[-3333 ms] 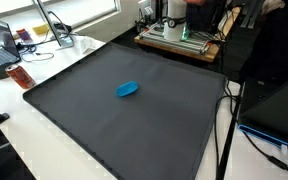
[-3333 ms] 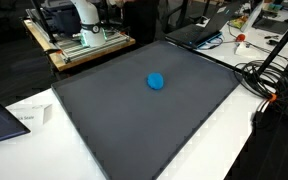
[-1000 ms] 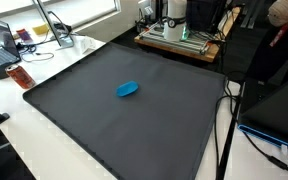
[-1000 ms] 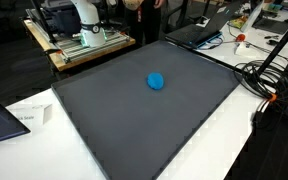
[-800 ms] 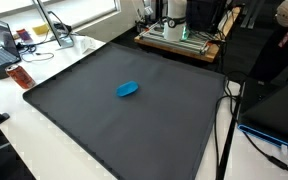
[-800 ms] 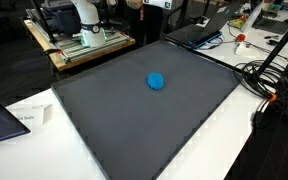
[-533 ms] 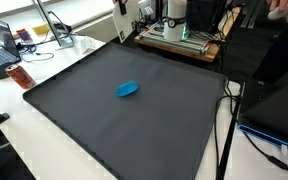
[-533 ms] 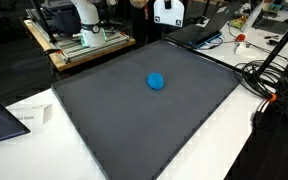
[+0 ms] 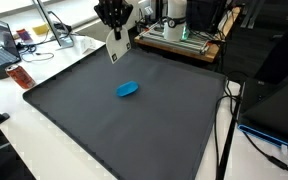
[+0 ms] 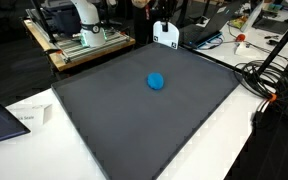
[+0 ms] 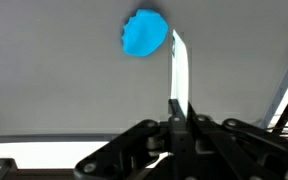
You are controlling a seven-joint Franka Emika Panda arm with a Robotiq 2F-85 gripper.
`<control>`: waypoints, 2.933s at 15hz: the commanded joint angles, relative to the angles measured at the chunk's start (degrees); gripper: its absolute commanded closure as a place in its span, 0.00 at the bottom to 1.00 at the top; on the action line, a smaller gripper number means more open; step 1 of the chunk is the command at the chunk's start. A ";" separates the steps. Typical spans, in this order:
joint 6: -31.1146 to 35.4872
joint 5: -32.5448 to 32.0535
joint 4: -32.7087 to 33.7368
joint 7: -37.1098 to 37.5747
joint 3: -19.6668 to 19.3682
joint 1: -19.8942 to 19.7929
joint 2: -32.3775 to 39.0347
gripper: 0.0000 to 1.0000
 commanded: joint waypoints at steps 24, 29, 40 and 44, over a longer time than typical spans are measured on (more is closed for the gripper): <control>38.80 -19.06 -14.28 44.07 -3.97 10.58 11.83 0.99; 49.13 -31.23 -13.39 57.50 -19.08 22.60 16.20 0.99; 56.51 -27.25 -13.59 63.37 -42.49 46.43 27.30 0.99; 51.07 -28.25 -13.35 62.69 -46.24 51.01 25.50 0.99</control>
